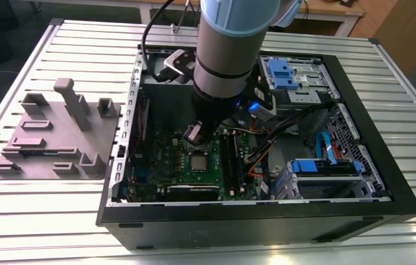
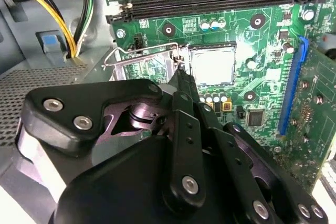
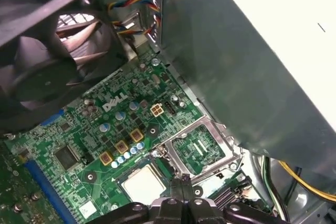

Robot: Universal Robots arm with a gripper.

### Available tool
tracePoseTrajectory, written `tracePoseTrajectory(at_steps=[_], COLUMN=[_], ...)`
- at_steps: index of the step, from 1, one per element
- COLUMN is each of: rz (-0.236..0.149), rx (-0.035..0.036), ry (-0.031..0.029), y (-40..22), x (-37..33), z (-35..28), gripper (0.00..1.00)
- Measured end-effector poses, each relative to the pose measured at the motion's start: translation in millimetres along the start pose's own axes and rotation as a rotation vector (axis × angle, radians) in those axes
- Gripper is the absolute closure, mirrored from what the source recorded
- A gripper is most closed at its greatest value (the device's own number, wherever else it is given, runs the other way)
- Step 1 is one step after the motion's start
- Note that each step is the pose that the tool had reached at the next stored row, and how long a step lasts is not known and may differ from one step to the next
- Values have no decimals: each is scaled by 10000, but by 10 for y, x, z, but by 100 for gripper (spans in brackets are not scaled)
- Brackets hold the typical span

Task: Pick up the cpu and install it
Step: 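Close the cpu cover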

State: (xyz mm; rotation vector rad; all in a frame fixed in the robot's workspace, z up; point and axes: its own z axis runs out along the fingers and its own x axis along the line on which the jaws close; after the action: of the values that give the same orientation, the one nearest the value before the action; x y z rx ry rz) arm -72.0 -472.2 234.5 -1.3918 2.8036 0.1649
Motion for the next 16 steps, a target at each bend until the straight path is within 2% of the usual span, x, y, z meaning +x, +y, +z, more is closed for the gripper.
tracePoseTrajectory(at_steps=[13,14,15,16], rz=[0,0,-2,-7], rx=[-3,-12,-44,-110], ry=[-6,-16,-58,-146], y=[-14,-16,-18,-21], x=[-177,-184,-190,-194], z=[23,24,24,25], gripper=[90,90,90,90])
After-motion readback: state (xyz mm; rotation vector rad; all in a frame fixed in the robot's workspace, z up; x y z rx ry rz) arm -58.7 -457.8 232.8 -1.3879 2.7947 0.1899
